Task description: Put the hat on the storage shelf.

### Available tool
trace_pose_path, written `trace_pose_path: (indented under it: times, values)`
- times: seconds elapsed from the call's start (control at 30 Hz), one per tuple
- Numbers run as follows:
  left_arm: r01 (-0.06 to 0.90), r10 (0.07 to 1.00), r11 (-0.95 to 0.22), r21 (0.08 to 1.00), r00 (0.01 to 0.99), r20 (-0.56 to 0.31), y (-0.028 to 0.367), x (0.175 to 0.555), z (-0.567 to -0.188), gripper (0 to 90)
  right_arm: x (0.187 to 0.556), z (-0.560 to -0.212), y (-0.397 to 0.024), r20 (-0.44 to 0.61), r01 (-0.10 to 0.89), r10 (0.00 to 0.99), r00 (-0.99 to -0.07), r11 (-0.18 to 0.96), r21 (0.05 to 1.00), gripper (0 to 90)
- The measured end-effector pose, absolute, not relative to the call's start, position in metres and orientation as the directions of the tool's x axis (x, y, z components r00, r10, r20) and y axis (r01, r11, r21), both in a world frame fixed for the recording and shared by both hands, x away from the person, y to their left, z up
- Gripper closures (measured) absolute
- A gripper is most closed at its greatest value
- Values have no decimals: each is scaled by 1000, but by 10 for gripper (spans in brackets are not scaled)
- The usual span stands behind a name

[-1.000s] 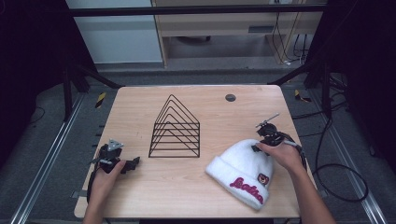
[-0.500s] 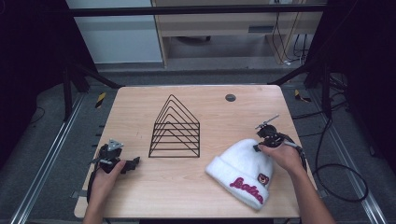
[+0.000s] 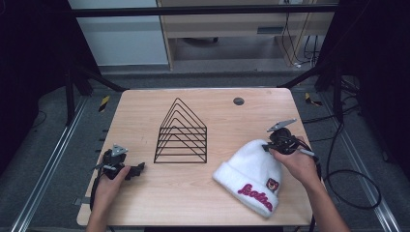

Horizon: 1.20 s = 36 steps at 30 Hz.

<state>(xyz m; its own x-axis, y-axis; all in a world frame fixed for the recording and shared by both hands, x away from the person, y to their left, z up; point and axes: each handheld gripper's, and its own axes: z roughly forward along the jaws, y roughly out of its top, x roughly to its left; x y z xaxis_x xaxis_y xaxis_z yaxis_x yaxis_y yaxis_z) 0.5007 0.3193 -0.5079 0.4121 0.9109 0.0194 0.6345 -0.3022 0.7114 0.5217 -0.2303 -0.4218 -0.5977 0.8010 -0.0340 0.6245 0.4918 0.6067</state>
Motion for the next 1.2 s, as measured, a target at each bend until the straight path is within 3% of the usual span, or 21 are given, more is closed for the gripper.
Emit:
trace_pose_path:
  times: [0.6, 1.2]
  values:
    - [635, 912, -301, 711, 410, 19, 319, 501, -508, 0, 468, -347, -201, -137, 400, 717, -683, 525, 751, 845]
    - [637, 913, -298, 711, 407, 18, 319, 500, -508, 0, 469, -298, -194, -186, 295, 699, -691, 508, 809, 846]
